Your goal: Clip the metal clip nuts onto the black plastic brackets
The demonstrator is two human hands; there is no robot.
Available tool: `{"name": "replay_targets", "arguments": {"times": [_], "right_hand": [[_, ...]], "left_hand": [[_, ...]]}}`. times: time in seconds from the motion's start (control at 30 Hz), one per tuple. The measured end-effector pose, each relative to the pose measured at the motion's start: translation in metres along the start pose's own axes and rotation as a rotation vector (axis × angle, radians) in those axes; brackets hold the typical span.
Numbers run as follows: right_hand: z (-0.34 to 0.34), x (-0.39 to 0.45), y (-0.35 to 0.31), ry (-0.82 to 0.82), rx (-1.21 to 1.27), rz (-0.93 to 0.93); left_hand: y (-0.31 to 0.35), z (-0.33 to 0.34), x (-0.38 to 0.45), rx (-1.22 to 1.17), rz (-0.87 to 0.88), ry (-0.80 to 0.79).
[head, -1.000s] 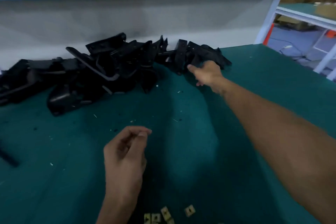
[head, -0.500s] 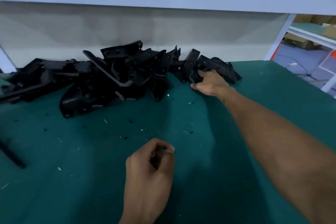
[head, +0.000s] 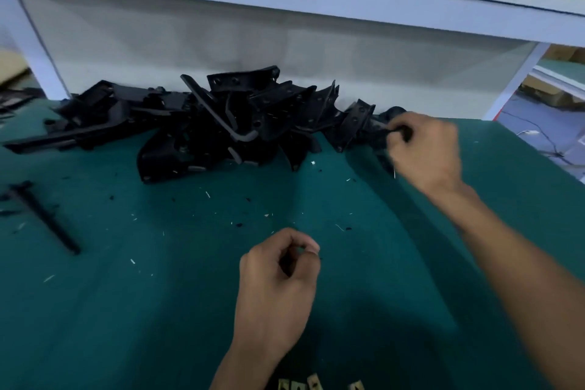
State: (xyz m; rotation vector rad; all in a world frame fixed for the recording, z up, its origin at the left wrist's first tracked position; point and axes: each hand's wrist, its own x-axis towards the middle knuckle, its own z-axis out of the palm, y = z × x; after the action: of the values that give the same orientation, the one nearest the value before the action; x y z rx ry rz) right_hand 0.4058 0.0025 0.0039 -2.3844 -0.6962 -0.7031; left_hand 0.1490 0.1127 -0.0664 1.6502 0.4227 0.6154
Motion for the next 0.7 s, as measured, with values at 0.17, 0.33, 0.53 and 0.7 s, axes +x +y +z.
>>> {"name": "replay_targets", "arguments": {"times": [0.17, 0.33, 0.53, 0.7], "right_hand": [[-0.052, -0.087, -0.045, 0.249, 0.172, -0.167], [-0.064, -0.178, -0.095, 0.091, 0.093, -0.564], [-0.09, -0.212, -0.114, -0.402, 0.264, -0.704], [-0.116, -0.21, -0.083, -0.219, 0.663, -0.208]], "left_hand": [[0.006, -0.001, -0.003, -0.286, -0.011, -0.175], [0.021, 0.005, 0.004, -0.88, -0.361, -0.157], [0.023, -0.013, 0.003, -0.995, -0.353, -0.173], [0.016, -0.015, 0.003, -0.82, -0.37, -0.248]]}}
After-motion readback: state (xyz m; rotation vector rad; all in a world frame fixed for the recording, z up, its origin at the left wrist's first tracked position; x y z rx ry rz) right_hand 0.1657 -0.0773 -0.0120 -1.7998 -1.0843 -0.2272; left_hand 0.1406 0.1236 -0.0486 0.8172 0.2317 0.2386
